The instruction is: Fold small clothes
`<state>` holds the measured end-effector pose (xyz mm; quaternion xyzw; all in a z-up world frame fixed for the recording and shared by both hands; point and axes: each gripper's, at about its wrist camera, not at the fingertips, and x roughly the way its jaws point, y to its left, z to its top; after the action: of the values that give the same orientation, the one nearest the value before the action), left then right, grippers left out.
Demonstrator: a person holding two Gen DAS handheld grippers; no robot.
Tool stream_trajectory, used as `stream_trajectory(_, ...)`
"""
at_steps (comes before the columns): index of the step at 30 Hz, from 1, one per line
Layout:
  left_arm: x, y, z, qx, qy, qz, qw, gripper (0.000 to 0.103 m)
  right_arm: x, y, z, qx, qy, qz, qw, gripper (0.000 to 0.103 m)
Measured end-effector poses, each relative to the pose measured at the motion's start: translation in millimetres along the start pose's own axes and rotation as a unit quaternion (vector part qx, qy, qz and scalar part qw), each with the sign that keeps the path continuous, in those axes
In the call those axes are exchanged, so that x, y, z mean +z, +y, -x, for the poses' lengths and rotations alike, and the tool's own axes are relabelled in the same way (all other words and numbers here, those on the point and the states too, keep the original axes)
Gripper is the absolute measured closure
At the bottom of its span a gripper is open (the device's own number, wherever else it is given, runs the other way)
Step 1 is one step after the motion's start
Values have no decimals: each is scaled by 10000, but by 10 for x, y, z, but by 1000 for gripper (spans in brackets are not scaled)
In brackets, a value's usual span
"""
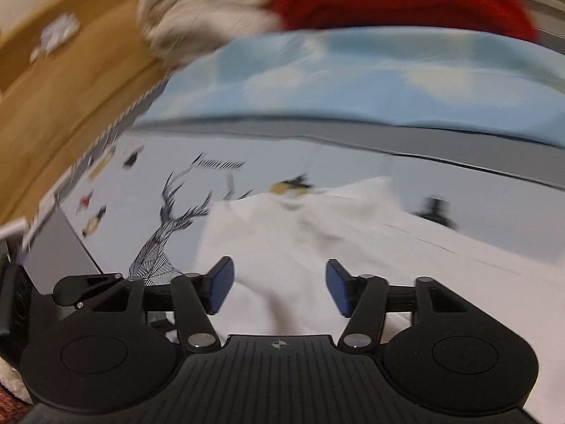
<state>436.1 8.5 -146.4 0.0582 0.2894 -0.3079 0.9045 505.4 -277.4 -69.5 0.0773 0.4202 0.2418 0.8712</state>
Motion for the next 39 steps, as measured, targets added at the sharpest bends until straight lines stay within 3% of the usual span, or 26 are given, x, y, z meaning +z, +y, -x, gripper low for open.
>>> stream_trajectory(3, -25, 76, 2, -132, -59, 192, 9997, 79, 37, 211, -343, -70, 55, 356, 9993, 29)
stream_trajectory(5, -37, 91, 20, -160, -85, 196, 9996, 86, 96, 297, -536, -173, 35, 460, 9988, 30)
stream_trajectory(6, -40, 98, 27, -139, -81, 183, 9997, 92, 93, 317, -579, -196, -36, 496, 9986, 40)
stream_trajectory(7, -40, 105, 32, -124, -83, 180, 9997, 94, 90, 348, -614, -211, -32, 585, 9981, 58)
stream_trajectory(8, -42, 113, 43, -111, -91, 194, 9997, 96, 90, 389, -663, -162, 65, 732, 9972, 100)
stream_trajectory(9, -46, 116, 66, -107, -120, 194, 9997, 97, 95, 429, -718, -178, 157, 854, 9961, 103)
stream_trajectory(11, -49, 110, 89, -92, -137, 158, 9997, 97, 112, 484, -750, -328, 262, 939, 9947, 103)
stream_trajectory(16, -100, 88, 143, -80, -96, 72, 9999, 98, 338, 420, -562, -716, -643, 376, 9946, 103)
stream_trajectory(18, -117, 134, 145, -111, -82, 244, 9996, 103, 373, 343, -537, -514, -634, 242, 9964, 100)
stream_trajectory(19, -116, 157, 139, -120, -78, 320, 9994, 103, 372, 299, -548, -310, -464, 130, 9984, 93)
stream_trajectory(21, -114, 194, 126, -118, -83, 464, 9988, 103, 320, 238, -595, 88, -57, 76, 9999, 42)
stream_trajectory(22, -112, 206, 126, -135, -88, 518, 9985, 103, 272, 242, -604, 132, -49, 157, 9998, 40)
stream_trajectory(25, -120, 204, 155, -301, -149, 548, 9979, 103, 167, 336, -665, 164, -171, 575, 9981, 41)
stream_trajectory(27, -121, 192, 176, -520, -219, 586, 9967, 101, 162, 378, -770, 140, 76, 618, 9980, 44)
stream_trajectory(28, -104, 168, 168, -549, -249, 593, 9964, 100, 147, 382, -830, 164, 284, 597, 9977, 52)
stream_trajectory(29, -87, 147, 151, -616, -269, 599, 9959, 98, 135, 408, -871, 176, 427, 639, 9969, 94)
stream_trajectory(30, -73, 121, 120, -648, -251, 597, 9958, 97, 107, 433, -884, 187, 494, 752, 9958, 103)
stream_trajectory(34, -76, -7, 7, -461, -121, 382, 9981, 97, 75, 556, -779, 12, 148, 1097, 9939, 103)
stream_trajectory(39, -56, 27, 104, -605, -140, 227, 9978, 94, 206, 560, -649, -95, -178, 1079, 9940, 101)
